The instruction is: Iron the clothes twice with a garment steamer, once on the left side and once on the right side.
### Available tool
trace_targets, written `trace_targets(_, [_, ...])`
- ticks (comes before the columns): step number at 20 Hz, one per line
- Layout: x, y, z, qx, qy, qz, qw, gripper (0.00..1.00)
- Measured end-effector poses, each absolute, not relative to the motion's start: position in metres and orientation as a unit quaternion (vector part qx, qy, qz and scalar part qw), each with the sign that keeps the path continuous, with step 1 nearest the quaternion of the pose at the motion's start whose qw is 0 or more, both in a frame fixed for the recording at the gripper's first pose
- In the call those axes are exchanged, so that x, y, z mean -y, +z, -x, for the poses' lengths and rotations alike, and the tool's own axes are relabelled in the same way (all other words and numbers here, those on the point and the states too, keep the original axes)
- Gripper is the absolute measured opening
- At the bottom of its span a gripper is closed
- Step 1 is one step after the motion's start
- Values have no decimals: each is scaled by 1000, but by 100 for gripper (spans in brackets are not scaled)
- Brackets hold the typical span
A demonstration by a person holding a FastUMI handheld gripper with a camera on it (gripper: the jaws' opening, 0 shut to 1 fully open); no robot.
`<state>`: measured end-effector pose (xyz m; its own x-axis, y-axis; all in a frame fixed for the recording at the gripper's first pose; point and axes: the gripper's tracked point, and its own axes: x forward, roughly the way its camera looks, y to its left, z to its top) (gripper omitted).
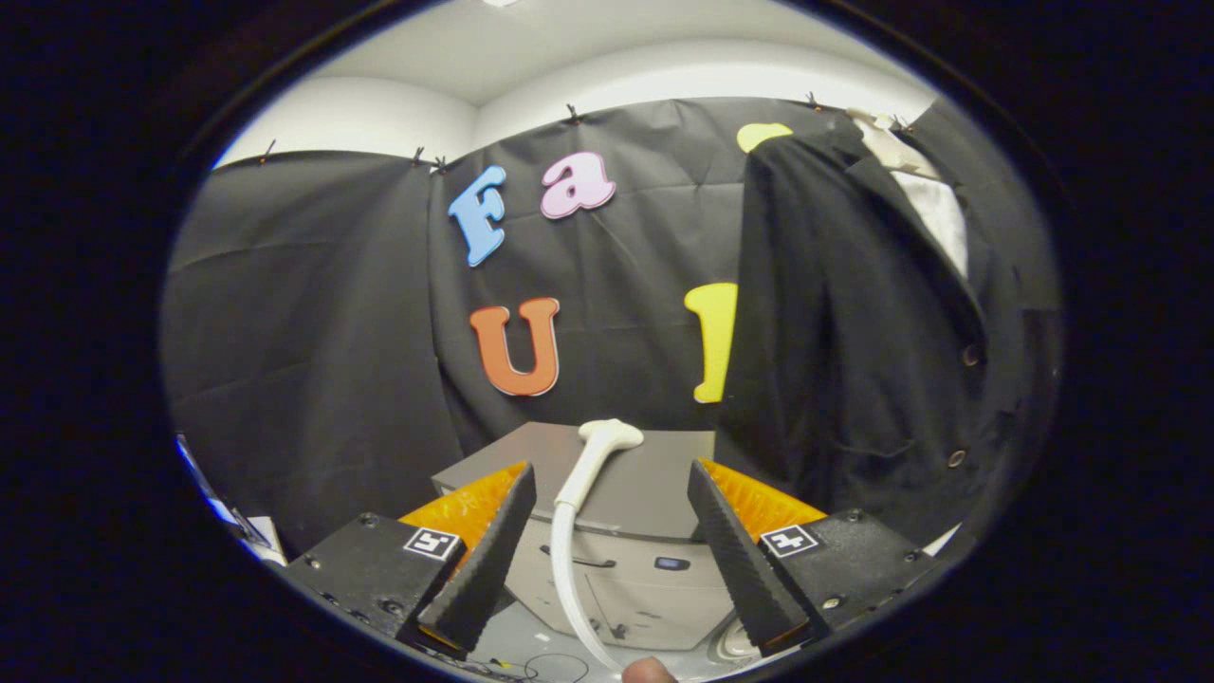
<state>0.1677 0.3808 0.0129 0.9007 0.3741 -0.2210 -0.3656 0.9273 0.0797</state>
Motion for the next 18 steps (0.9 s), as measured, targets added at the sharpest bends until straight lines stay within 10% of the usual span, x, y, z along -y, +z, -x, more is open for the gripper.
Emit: trace_targets(18, [-476,-138,-376,-305,132,10,943,87])
